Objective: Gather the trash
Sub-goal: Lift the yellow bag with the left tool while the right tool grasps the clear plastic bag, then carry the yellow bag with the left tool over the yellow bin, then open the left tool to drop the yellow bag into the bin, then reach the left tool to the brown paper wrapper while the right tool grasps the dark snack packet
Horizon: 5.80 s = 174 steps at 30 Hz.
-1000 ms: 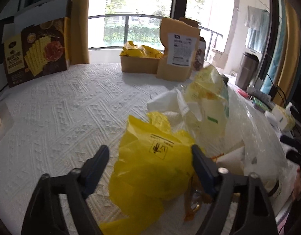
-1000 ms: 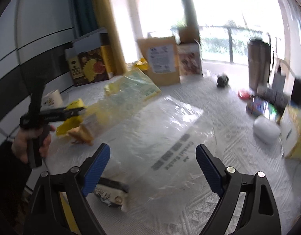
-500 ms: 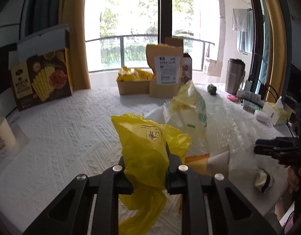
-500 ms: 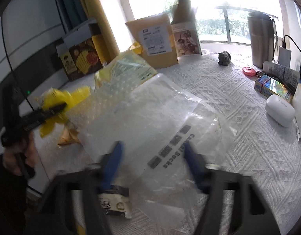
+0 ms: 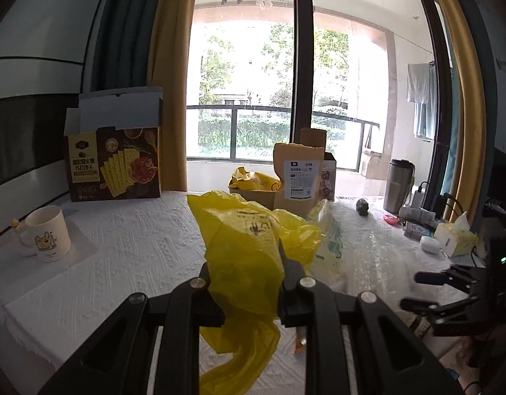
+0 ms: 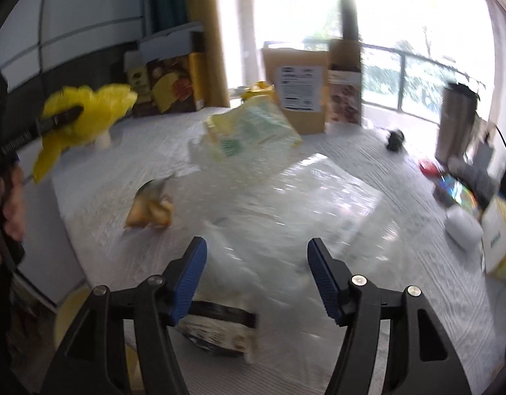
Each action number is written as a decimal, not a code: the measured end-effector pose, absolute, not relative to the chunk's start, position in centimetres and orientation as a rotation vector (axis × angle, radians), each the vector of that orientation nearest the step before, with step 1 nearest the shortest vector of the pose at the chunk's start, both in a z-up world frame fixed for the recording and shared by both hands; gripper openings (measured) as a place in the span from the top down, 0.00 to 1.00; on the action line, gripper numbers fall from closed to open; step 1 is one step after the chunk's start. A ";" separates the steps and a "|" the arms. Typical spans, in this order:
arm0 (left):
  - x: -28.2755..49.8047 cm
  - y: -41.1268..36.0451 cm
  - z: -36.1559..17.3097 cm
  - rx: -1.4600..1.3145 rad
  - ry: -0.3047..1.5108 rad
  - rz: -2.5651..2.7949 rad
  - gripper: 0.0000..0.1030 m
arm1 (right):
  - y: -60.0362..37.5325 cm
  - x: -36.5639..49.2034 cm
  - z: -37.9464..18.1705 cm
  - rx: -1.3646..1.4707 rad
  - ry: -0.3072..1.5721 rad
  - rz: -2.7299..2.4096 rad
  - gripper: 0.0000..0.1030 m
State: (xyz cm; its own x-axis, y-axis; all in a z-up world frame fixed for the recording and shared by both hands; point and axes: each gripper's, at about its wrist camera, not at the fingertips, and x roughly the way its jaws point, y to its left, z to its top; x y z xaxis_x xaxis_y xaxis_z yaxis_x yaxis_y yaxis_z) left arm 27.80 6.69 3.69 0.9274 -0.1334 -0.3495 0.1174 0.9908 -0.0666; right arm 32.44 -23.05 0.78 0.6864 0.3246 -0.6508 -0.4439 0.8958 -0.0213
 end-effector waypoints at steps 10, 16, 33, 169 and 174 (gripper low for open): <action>26.5 7.5 1.2 -0.135 0.416 -0.146 0.80 | -18.4 32.8 0.4 -0.420 0.620 0.330 0.27; 26.0 7.8 0.6 -0.174 0.414 -0.161 0.80 | -19.6 32.2 0.8 -0.419 0.609 0.341 0.27; 25.5 8.5 0.2 -0.206 0.413 -0.172 0.80 | -19.3 32.8 0.2 -0.527 0.570 0.281 0.80; 15.6 1.1 -5.3 -0.123 0.660 -0.089 0.31 | -26.0 18.0 0.9 -0.063 0.591 0.580 0.61; 17.6 -1.0 -4.1 -0.064 0.631 -0.114 0.31 | -28.1 19.0 0.6 -0.040 0.591 0.561 0.60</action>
